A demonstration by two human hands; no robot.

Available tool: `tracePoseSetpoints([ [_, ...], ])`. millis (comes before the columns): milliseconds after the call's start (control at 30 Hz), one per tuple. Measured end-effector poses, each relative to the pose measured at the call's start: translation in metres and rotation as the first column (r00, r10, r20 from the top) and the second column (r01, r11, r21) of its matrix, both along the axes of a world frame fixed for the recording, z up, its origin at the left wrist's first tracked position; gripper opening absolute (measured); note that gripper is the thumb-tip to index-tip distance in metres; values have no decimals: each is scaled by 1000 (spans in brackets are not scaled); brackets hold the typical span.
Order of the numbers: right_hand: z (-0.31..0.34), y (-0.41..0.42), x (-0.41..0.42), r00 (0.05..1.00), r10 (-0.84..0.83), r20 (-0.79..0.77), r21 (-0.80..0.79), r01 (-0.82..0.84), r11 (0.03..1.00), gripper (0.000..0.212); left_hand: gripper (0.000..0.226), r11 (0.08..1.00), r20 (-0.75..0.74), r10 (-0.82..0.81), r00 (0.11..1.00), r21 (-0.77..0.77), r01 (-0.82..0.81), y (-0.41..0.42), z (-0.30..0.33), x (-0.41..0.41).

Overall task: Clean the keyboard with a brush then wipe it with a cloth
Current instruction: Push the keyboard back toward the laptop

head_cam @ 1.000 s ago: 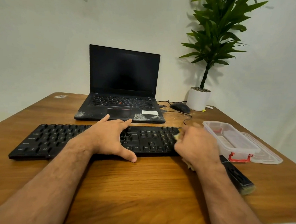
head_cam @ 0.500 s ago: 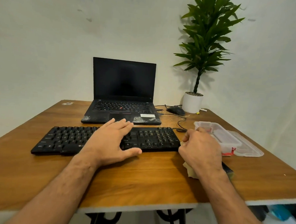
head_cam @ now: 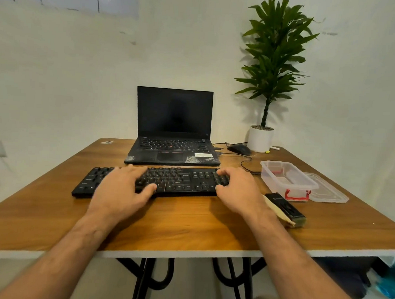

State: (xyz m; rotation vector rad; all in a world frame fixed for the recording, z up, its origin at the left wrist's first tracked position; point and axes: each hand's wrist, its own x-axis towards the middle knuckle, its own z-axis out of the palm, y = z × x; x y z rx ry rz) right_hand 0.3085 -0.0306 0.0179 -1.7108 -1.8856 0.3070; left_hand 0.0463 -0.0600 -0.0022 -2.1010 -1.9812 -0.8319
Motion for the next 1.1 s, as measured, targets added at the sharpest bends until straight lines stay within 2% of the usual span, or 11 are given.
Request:
tracePoseSetpoints([
  [100, -2, 19, -4, 999, -38, 6, -67, 38, 997, 56, 71, 988, 12, 152, 988, -17, -151, 15, 0, -33],
  [267, -8, 49, -7, 989, -150, 2, -190, 148, 971, 65, 104, 921, 79, 366, 927, -173, -349, 34, -12, -75],
  [333, -10, 58, -8, 982, -187, -10, -232, 179, 956, 61, 110, 905, 176, 398, 900, -237, -354, 38, -15, -81],
  [400, -12, 64, -8, 974, -225, -19, -257, 213, 943, 58, 106, 901, 263, 411, 873, -264, -344, 40, -14, -82],
  [467, -13, 70, -8, 956, -289, -45, -295, 264, 918, 65, 102, 895, 336, 428, 839, -289, -340, 43, -12, -85],
  [567, -13, 79, -9, 933, -351, -84, -303, 312, 901, 69, 106, 916, 477, 383, 791, -304, -260, 47, -12, -96],
  [700, -12, 98, -10, 886, -379, -268, -201, 333, 921, 62, 115, 966, 666, 245, 704, -228, -121, 58, -13, -104],
  [833, -5, 122, -12, 802, -401, -444, -131, 385, 914, 56, 134, 980, 753, 199, 627, -158, -121, 87, -8, -99],
  [900, -2, 132, -14, 779, -398, -484, -99, 403, 910, 55, 134, 981, 783, 193, 591, -136, -139, 101, -9, -95],
  [1100, -21, 155, -13, 788, -375, -488, -98, 377, 921, 50, 117, 977, 743, 198, 640, -94, -193, 132, -24, -100],
])
